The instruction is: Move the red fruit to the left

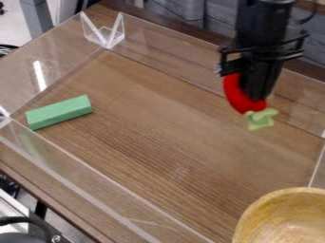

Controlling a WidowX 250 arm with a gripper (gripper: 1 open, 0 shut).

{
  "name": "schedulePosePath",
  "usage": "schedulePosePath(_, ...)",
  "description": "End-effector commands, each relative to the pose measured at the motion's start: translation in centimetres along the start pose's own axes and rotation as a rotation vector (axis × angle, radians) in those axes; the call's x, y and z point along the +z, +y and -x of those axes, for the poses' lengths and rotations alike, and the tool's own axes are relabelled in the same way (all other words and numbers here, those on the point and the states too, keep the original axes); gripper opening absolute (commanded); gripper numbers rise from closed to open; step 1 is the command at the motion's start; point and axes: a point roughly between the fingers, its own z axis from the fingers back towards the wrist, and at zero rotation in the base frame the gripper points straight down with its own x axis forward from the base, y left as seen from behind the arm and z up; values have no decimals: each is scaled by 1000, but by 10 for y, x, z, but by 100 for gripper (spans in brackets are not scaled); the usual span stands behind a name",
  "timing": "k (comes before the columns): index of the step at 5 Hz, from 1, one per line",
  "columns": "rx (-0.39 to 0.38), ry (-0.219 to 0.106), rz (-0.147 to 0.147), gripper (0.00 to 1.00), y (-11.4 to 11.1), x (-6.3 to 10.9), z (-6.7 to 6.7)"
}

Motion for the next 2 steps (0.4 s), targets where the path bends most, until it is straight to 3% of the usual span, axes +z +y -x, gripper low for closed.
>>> schedulePosePath(1,-45,-25,73,0,3,26,3)
schedulePosePath(2,-77,-26,61,0,10,23,6)
